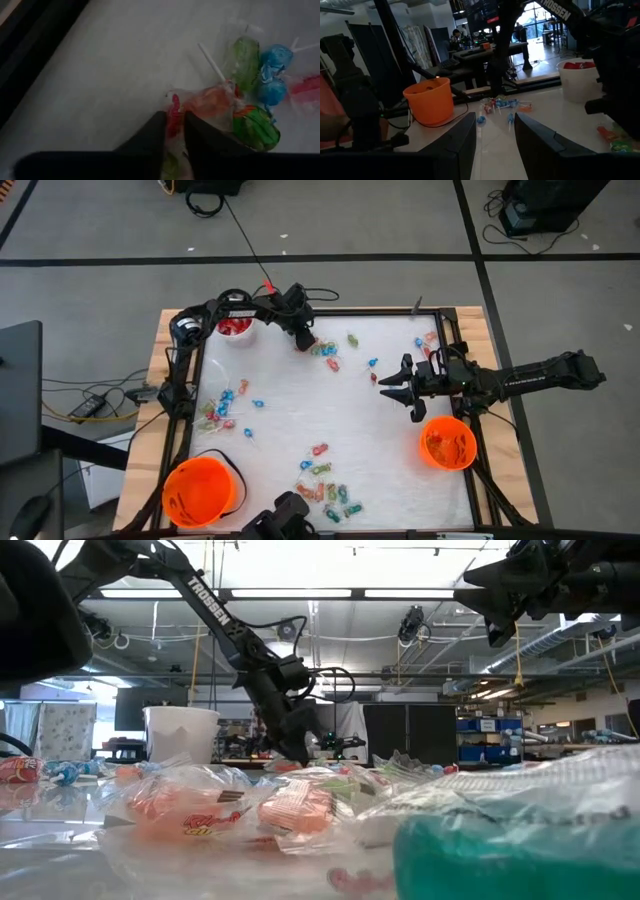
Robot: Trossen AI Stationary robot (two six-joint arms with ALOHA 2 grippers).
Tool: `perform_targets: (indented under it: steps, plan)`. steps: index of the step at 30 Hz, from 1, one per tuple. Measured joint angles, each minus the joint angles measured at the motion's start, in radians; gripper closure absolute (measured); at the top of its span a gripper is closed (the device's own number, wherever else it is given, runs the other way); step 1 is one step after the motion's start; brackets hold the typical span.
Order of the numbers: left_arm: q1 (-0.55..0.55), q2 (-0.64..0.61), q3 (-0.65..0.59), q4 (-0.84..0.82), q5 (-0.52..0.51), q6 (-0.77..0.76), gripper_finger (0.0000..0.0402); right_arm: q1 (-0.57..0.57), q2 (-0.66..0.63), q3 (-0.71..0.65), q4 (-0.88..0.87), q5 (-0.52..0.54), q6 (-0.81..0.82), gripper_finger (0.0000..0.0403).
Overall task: Sort candy by brand, put in halloween buckets
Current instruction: Put the orange candy into the right orange bucket
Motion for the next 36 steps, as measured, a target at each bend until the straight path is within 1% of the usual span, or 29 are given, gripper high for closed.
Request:
perform_targets:
  steps: [2, 3, 12, 18, 23, 29, 32, 36]
  plan:
    - [-0.002, -0.001, 0.000, 0.000, 0.001, -0.002, 0.0382, 0.000, 0.000, 0.000, 0.000, 0.000, 0.000, 0.0258]
    - [-0.002, -0.002, 0.000, 0.000, 0.001, -0.005, 0.0390, 0.000, 0.000, 0.000, 0.000, 0.000, 0.000, 0.0258]
    - [-0.018, -0.021, -0.002, -0.031, -0.007, -0.048, 0.0397, 0.000, 0.000, 0.000, 0.000, 0.000, 0.000, 0.0258]
    - [-0.059, -0.125, -0.002, -0.034, -0.034, -0.044, 0.0399, 0.000, 0.000, 0.000, 0.000, 0.000, 0.000, 0.0258]
    - [-0.153, -0.214, -0.002, -0.071, -0.091, -0.029, 0.0400, 0.000, 0.000, 0.000, 0.001, 0.000, 0.000, 0.0258]
    - [-0.307, -0.309, -0.007, -0.107, -0.201, -0.002, 0.0400, 0.000, 0.000, 0.000, 0.056, 0.014, 0.000, 0.0258]
    - [-0.374, -0.383, -0.059, -0.040, -0.212, -0.002, 0.0400, 0.000, -0.001, 0.000, 0.096, 0.030, 0.012, 0.0258]
    - [-0.423, -0.507, -0.192, 0.060, -0.215, -0.051, 0.0400, 0.000, -0.001, 0.000, 0.115, 0.027, 0.014, 0.0258]
